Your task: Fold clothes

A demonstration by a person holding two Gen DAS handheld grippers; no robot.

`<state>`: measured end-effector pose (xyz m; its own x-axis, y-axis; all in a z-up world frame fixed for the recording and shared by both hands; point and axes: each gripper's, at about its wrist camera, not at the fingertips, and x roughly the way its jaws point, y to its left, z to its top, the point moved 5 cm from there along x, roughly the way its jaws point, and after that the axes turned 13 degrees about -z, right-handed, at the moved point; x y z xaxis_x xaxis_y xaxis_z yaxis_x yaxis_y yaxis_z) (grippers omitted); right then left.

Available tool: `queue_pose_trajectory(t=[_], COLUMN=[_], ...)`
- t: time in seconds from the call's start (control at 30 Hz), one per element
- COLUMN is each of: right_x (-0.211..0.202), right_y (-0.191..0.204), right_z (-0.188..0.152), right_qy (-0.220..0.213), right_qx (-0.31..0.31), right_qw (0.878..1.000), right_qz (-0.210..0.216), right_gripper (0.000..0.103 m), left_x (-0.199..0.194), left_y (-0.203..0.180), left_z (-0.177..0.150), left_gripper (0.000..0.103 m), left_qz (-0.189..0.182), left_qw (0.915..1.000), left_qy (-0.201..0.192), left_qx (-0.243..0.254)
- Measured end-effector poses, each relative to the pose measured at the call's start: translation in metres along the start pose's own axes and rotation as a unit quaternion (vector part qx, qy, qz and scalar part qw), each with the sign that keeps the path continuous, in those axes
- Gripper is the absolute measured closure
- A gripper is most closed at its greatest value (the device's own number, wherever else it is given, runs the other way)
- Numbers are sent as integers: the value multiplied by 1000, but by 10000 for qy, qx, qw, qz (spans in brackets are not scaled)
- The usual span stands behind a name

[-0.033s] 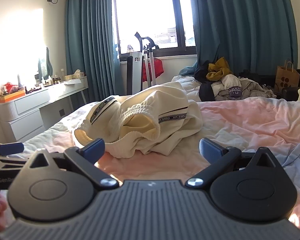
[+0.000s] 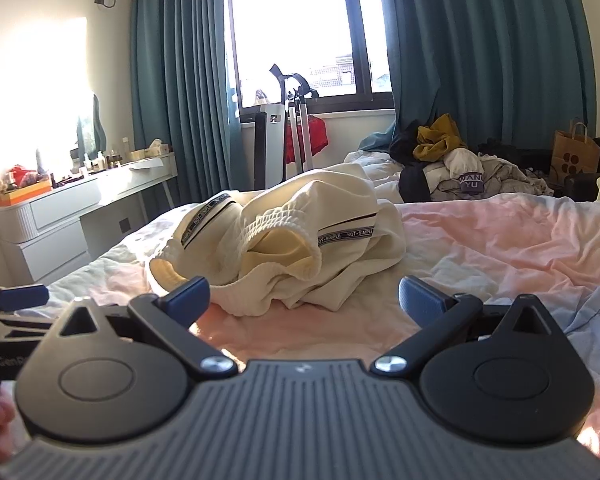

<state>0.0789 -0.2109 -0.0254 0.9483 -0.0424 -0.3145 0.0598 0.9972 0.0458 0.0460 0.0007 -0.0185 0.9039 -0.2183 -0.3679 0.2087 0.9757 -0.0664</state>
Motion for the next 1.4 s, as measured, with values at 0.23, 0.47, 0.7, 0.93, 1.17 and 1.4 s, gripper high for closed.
queue_pose_trajectory(t=[0.23,0.47,0.7,0.93,1.17,1.4], right_x=[0,0,0,1,-1,-2], right_y=[0,0,0,-2,-2,-4], right_z=[0,1,0,-1,0,2], right_qy=[-10,-5,-19,2,-46,-128], right_qx=[21,36,30,139,141,156], right_qw=[10000,10000,10000,9999,9999,9996], right_qz=[-6,-4,-19,6,-55,-178], right_gripper=[0,0,0,0,0,0], left_x=[1,-2,0,1,-4,-3], left_y=[2,-1,0,-1,3,4], left_z=[-1,-1,-2,-4,1,0], left_gripper=[0,0,0,0,0,0], left_qz=[-18,-12,-28,-49,-58,-64], left_qw=[10000,10000,10000,10000,9999,9998], left_qy=[7,26,46,67,-118,-149], left_qx=[-32,14,17,33,-90,-133])
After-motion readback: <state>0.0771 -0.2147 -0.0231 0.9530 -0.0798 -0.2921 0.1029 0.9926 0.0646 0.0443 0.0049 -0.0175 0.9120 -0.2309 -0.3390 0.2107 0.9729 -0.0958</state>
